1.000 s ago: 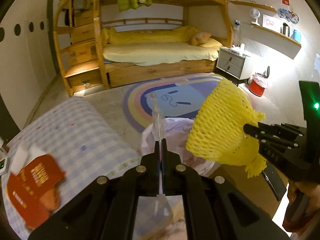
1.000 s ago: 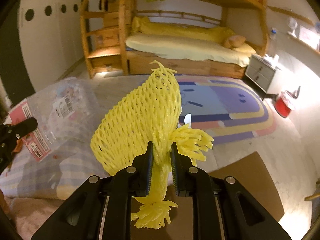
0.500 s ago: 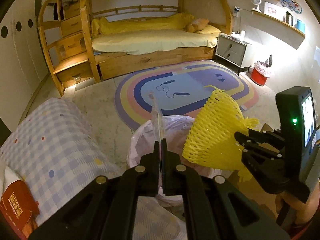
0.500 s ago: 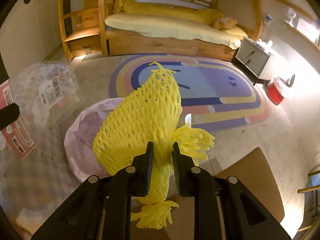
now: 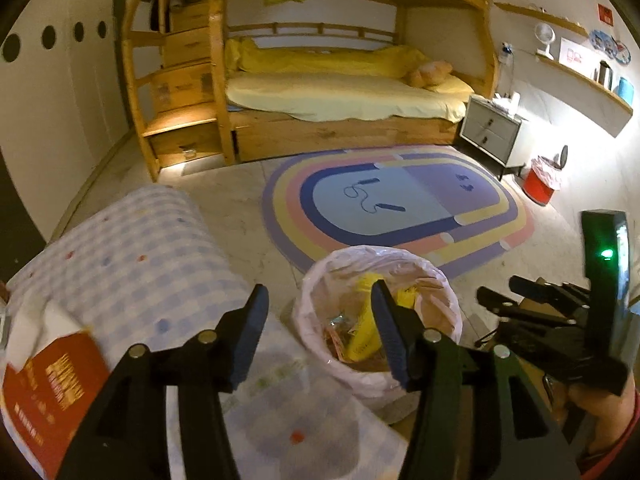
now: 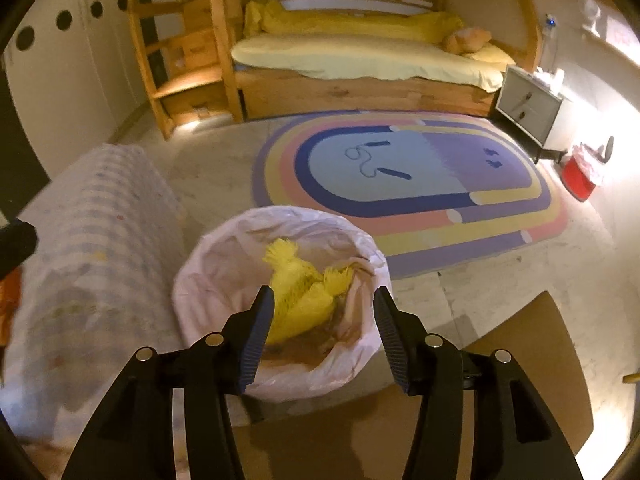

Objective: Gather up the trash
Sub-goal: 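Open both tools to drop the net and wrapper into the bin, then move the right tool back to the table and close on the red box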

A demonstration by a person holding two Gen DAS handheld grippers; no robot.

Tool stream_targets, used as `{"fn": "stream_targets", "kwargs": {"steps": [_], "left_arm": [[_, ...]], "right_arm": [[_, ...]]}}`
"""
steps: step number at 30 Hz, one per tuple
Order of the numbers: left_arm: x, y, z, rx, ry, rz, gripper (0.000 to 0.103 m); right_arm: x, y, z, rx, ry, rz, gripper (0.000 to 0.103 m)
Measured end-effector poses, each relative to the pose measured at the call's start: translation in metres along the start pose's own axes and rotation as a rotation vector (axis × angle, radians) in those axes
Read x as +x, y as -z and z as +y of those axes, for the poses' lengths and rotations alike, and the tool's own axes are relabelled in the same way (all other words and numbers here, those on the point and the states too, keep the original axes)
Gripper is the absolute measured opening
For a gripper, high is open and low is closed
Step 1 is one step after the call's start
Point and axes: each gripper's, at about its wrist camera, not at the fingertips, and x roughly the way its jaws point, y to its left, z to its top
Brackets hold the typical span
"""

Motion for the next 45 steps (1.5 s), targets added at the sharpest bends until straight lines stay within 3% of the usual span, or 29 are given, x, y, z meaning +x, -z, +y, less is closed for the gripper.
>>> {"fn": "stream_targets", "kwargs": {"steps": [12, 20, 26, 33, 42, 45], "left_arm": [[-0.087, 0.039, 0.039, -0.086, -0.090, -0.034, 0.064], [-0.136, 0.080, 0.088, -0.210, -0.159, -0.018, 0.073], [-0.169, 0.112, 0.132, -0.285, -0.335, -0.029, 0.078], [-0.184, 0.148, 0.182, -0.367, -0.469, -0.011, 0.078], [-0.192, 0.173, 0.226, -0.467, -0.489, -0.005, 0.079], [-0.191, 0.175, 0.235, -0.481, -0.497, -0.004, 0.079]], "right_arm": [[-0.093, 0.020, 0.037, -0.074, -0.145, -0.100, 0.053], [-0.123, 0.026, 0.102, -0.201, -0.371, -0.122, 0.044], [-0.134, 0.033, 0.154, -0.306, -0.478, -0.128, 0.044], [-0.137, 0.045, 0.217, -0.443, -0.539, -0.128, 0.045], [-0.112, 0.059, 0.285, -0.603, -0.616, -0.056, 0.046], [-0.103, 0.063, 0.305, -0.653, -0.638, -0.029, 0.055]]}}
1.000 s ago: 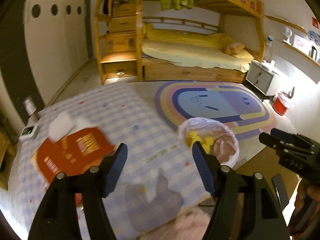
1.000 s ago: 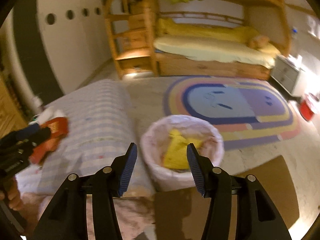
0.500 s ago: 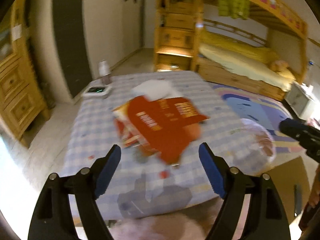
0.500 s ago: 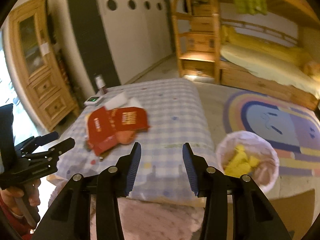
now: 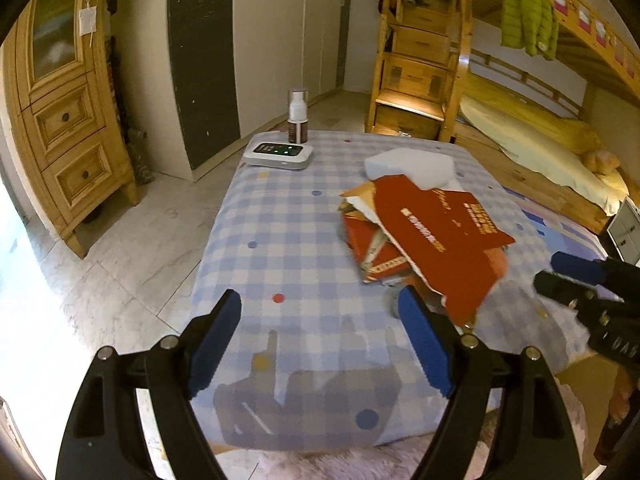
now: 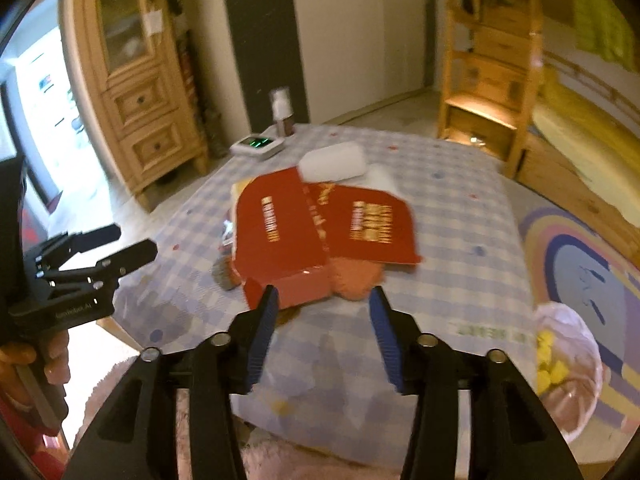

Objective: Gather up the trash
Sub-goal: 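Move the right tool back to the table and close on the red box, then lift the red box off the table with the right tool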

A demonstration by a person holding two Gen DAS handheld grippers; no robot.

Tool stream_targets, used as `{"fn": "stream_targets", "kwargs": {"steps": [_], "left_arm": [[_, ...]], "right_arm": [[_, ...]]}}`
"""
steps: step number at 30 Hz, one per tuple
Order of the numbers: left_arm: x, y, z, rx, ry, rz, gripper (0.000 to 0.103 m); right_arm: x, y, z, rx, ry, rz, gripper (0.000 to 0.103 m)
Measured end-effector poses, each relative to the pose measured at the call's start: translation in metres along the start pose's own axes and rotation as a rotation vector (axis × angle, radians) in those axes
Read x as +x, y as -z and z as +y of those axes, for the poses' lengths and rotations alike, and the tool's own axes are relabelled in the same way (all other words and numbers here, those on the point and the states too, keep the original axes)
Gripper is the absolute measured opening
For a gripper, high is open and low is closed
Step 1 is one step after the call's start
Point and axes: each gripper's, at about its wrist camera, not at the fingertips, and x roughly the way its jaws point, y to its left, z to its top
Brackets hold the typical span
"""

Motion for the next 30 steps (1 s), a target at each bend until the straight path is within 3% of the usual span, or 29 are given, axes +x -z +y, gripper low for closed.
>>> {"fn": "stream_targets", "kwargs": {"steps": [9, 13, 22, 24, 30], "left_arm": [[0.008, 0.000, 0.018, -0.033, -0.017, 0.012, 0.079], [0.009, 0.000, 0.022, -0.049, -0.018, 0.017, 0.079], [0.006, 0.003, 0.029, -0.062, -0.016, 0.018, 0.079], [0.006, 0.003, 0.029, -0.064, -0.014, 0.019, 0.079], [-0.002, 0.004, 0.027, -0.060, -0.013, 0.006, 0.079]], "right_arm": [[0.038, -0.007, 0.016, -0.056, -0.041, 0.057, 0.079], [0.048, -0.012, 0.023, -0.077, -0.042, 0.073, 0.083], [0.073, -0.014, 0.038, -0.142, 0.015, 0.146, 0.082], [0.073, -0.015, 0.037, -0.152, 0.030, 0.145, 0.076], [0.054, -0.015, 0.037, -0.143, -0.003, 0.097, 0.074]]}}
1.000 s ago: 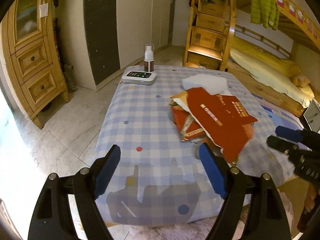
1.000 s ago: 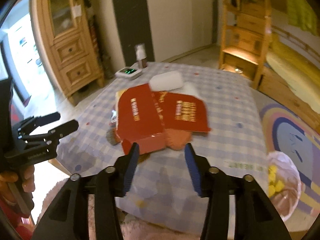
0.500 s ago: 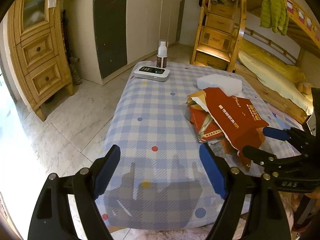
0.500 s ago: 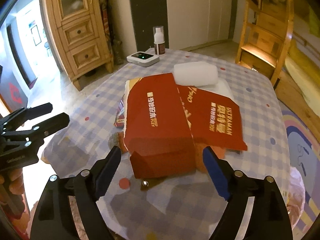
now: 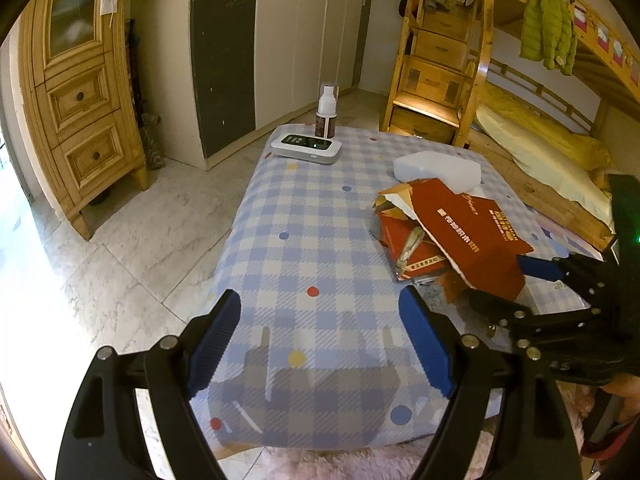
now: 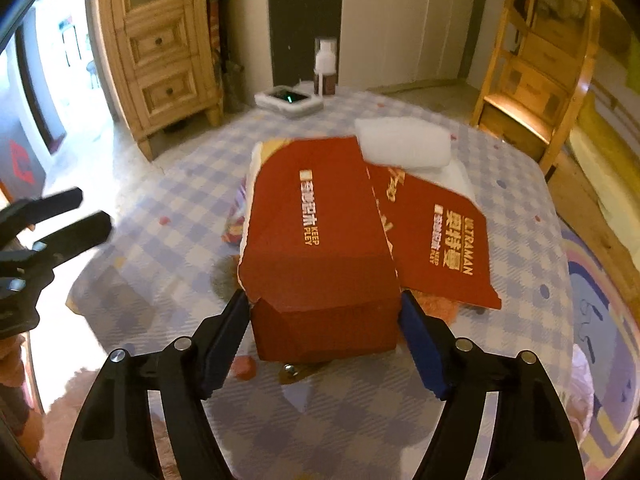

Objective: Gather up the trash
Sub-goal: 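Lift the red box off the table with the right tool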

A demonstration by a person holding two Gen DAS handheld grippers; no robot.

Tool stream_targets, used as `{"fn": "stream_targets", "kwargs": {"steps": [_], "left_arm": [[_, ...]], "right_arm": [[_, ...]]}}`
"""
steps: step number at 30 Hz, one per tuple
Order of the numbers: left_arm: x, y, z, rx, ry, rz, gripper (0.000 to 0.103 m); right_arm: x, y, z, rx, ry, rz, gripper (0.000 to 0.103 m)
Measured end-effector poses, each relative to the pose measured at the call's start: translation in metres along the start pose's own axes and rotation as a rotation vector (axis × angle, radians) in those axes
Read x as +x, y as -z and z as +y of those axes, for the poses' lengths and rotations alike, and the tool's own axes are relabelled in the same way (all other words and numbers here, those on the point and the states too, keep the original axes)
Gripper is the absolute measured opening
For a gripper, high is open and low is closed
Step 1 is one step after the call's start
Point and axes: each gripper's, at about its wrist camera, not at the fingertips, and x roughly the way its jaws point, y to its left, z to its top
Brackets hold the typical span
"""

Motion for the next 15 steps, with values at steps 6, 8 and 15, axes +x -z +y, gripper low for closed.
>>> {"fn": "stream_targets", "kwargs": {"steps": [6, 8, 15], "left_arm": [[-0.008, -0.001, -0.006, 0.019, 0.007, -0.013, 0.079], [-0.008, 0.000, -0.010, 0.033, 0.010, -0.013, 0.079], [0.008, 0.000, -0.031, 0.076, 0.038, 0.017, 0.079]], "right_arm": [[-0.054, -0.003, -0.004, 0.034, -0.028, -0.131, 0.073], [-0.074, -0.001, -0.009, 0.047, -0.007, -0.176, 0.073], [-0.097, 0.016, -0.038, 0.089, 0.129, -0.204, 0.073]]}}
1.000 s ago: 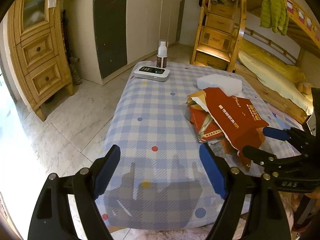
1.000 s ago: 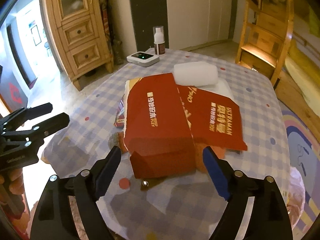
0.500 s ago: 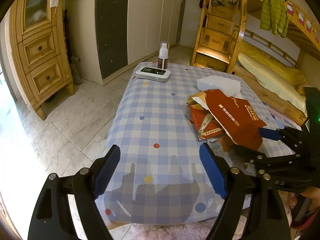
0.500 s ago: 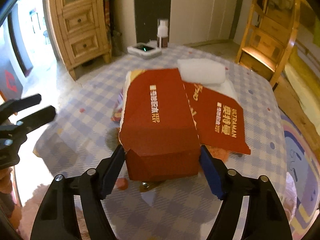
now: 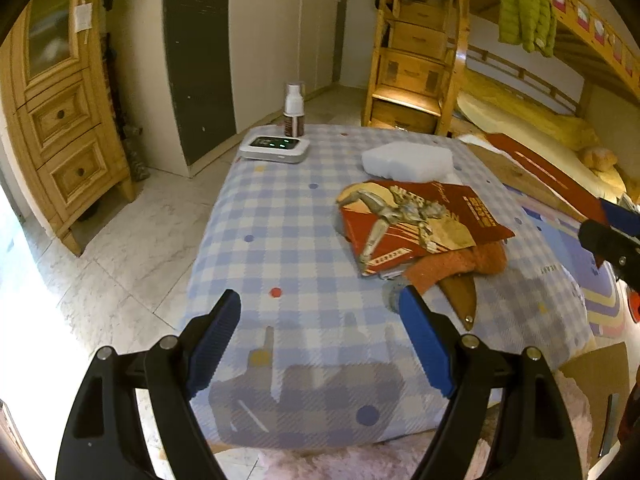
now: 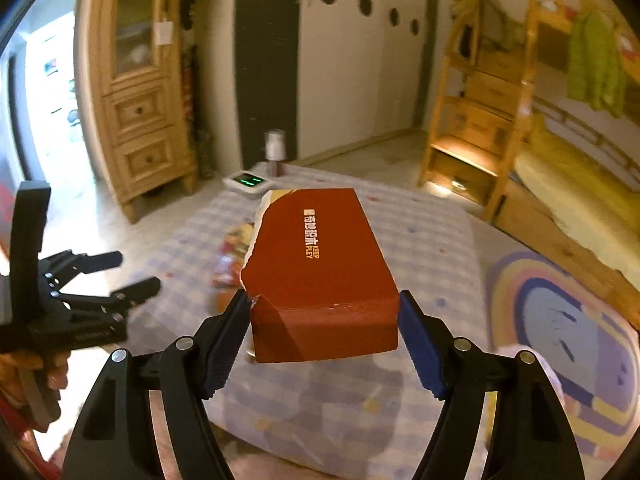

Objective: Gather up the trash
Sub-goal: 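Lift the red box off the table with the right tool, then grasp the red-gold snack bag with the left tool while the right tool holds the red box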

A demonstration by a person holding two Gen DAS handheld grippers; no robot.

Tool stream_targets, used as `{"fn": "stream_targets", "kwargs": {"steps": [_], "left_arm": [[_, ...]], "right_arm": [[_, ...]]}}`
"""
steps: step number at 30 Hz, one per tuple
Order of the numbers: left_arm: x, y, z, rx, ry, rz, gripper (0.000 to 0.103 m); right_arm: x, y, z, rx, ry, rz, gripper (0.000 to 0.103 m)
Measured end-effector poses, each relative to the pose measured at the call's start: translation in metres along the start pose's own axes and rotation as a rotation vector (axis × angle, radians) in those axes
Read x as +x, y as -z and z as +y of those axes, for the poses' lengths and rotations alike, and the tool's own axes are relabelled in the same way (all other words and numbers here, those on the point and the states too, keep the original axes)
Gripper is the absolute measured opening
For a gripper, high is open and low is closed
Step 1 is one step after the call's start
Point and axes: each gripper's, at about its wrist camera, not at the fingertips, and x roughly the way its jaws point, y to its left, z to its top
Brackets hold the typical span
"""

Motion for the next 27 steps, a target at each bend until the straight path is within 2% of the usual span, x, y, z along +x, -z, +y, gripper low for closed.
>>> {"fn": "stream_targets", "kwargs": {"steps": [10, 17, 23, 27], "left_arm": [[0.031, -0.019, -0.020, 0.048, 0.049, 0.028, 0.079], [0.042, -0.045, -0.034, 0.084, 0.057, 0.008, 0.079], [0.056, -0.073, -0.067, 0.136, 0.092, -0.027, 0.079], [0.082, -0.088, -0.078, 0.137, 0.115, 0.011, 0.061]], "right_arm": [[0.025, 0.019, -0.034, 0.059, 0.143, 0.046, 0.073], [0.036, 0.021, -0.045, 0.085, 0.161, 0.039, 0.073], [0.039, 0.016, -0.056, 0.116, 0.171, 0.018, 0.073], [0.034, 0.017, -0.065, 0.134, 0.169, 0.007, 0.073]]}}
